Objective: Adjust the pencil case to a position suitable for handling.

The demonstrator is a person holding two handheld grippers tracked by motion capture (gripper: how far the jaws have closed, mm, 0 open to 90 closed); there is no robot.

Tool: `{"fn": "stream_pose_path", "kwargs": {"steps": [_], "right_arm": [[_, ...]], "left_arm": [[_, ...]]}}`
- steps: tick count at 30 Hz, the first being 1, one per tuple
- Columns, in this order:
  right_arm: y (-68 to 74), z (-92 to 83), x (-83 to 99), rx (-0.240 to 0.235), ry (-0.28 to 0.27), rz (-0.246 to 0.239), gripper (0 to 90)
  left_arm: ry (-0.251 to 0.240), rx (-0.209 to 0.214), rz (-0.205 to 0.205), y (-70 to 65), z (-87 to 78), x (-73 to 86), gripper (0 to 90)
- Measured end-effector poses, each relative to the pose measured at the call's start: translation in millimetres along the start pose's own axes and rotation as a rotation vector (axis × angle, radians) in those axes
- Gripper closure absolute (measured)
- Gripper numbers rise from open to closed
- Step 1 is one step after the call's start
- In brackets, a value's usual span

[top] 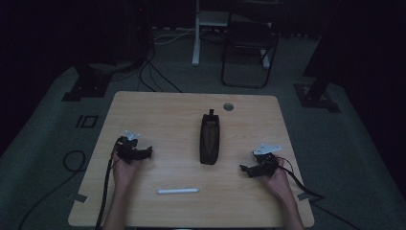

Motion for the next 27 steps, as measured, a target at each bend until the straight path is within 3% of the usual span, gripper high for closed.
{"fn": "stream_pose_path", "kwargs": {"steps": [2,8,22,27], "right_arm": [[0.0,0.0,0.0,0.0,0.0,0.0,11.7],[0.3,-0.1,0.1,0.003,0.0,0.003,11.7],[0.1,-0.5,-0.1,0.012,-0.007,0.016,14.3],[-1.2,-0.6,0.0,0.025,-0.006,0.03,14.3]], "left_arm": [[-0.015,0.007,0.004,-2.9,-3.0,1.7,22.7],[-0.032,0.025,0.023,-7.0,-7.1,4.1,31.7],[0.01,0.049,0.04,-16.4,-12.6,4.1,40.8],[-0.059,0.092,0.049,-27.1,-21.6,-7.2,42.6]]}}
Point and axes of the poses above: each handheld gripper's, and its own axes: z roughly forward along the jaws, x roughly out of its underside, y roughly to its left, the point moved 6 cm from there along z, roughly forward along the jaws
